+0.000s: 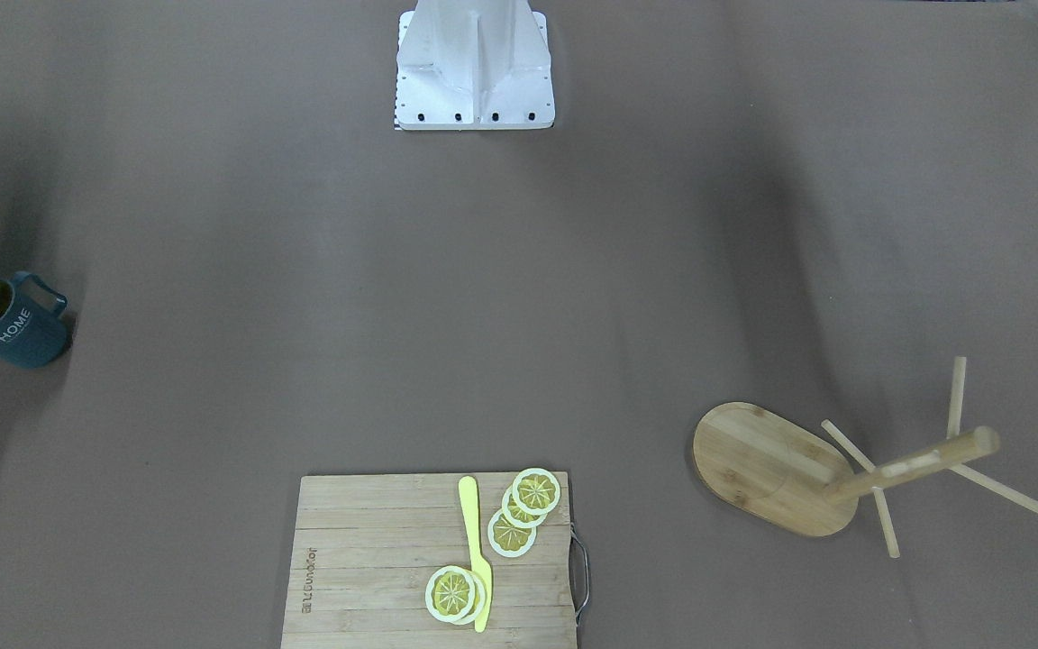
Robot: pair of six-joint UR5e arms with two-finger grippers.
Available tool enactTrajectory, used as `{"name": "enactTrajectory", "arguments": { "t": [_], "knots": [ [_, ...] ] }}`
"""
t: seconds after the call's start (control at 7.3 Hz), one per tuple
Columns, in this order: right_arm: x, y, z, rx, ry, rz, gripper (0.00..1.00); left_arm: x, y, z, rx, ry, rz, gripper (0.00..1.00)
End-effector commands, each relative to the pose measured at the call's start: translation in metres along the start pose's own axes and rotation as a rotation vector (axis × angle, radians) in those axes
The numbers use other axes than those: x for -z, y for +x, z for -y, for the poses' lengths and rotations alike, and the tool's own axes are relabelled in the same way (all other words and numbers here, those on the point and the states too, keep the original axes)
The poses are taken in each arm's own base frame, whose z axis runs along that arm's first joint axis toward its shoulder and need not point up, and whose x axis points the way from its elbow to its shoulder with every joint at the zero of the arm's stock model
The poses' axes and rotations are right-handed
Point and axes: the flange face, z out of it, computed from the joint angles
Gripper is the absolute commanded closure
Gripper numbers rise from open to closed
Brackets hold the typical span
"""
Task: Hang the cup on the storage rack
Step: 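Grip the blue mug rim with the right gripper and drag it toward the table center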
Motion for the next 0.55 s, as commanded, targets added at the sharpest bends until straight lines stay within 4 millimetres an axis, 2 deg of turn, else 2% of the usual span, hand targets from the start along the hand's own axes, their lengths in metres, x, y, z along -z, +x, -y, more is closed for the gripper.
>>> {"name": "enactTrajectory", "arguments": {
  "t": [0.0, 0.14, 0.27, 0.41],
  "knots": [
    [0.024, -0.074, 0.004, -0.022, 0.041, 0.041, 1.00, 0.000, 0.000, 0.000, -0.008, 0.007, -0.003, 0.02],
    [0.019, -0.162, 0.005, -0.076, 0.036, 0.079, 1.00, 0.000, 0.001, 0.001, -0.011, 0.007, -0.003, 0.02],
    [0.001, -0.252, 0.007, -0.191, 0.033, 0.095, 1.00, -0.001, 0.001, 0.003, -0.011, 0.007, -0.003, 0.02],
    [-0.034, -0.351, -0.004, -0.244, 0.041, 0.098, 1.00, -0.002, 0.002, 0.005, -0.012, 0.006, -0.002, 0.02]
  ]
}}
